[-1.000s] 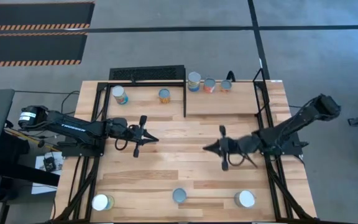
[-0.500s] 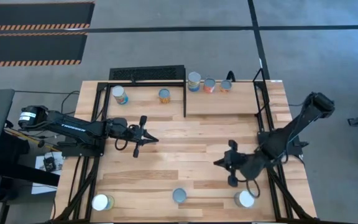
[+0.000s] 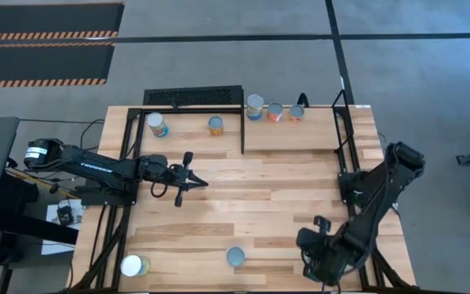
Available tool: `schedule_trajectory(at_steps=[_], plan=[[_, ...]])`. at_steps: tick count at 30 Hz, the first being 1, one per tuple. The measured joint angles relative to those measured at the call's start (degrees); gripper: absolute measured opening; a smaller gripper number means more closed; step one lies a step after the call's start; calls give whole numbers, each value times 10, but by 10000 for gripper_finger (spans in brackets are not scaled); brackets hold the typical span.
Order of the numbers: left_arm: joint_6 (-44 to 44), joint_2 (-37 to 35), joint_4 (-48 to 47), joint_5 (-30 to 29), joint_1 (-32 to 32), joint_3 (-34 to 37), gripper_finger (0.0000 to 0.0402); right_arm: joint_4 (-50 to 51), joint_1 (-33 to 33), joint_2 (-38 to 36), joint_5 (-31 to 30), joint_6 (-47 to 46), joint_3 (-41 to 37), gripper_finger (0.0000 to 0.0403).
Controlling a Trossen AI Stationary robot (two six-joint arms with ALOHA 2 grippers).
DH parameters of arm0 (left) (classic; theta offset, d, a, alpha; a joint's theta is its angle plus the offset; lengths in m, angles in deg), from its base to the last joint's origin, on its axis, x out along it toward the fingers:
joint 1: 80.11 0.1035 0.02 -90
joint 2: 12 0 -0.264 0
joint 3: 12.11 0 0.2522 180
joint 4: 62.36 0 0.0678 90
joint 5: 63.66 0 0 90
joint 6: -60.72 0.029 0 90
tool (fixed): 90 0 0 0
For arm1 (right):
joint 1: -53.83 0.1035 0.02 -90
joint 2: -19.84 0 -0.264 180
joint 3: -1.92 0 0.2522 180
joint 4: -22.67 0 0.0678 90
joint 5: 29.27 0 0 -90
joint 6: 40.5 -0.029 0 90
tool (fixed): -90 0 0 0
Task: Pick and place cans onto a shelf
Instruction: Put the top bottom canned tomatoes on the shelf
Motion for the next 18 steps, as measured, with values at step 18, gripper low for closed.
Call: schedule_trajectory(at_steps=[18], plan=[[11, 0, 0, -5, 8, 0, 2, 115, 9, 69, 152, -238, 103, 125]])
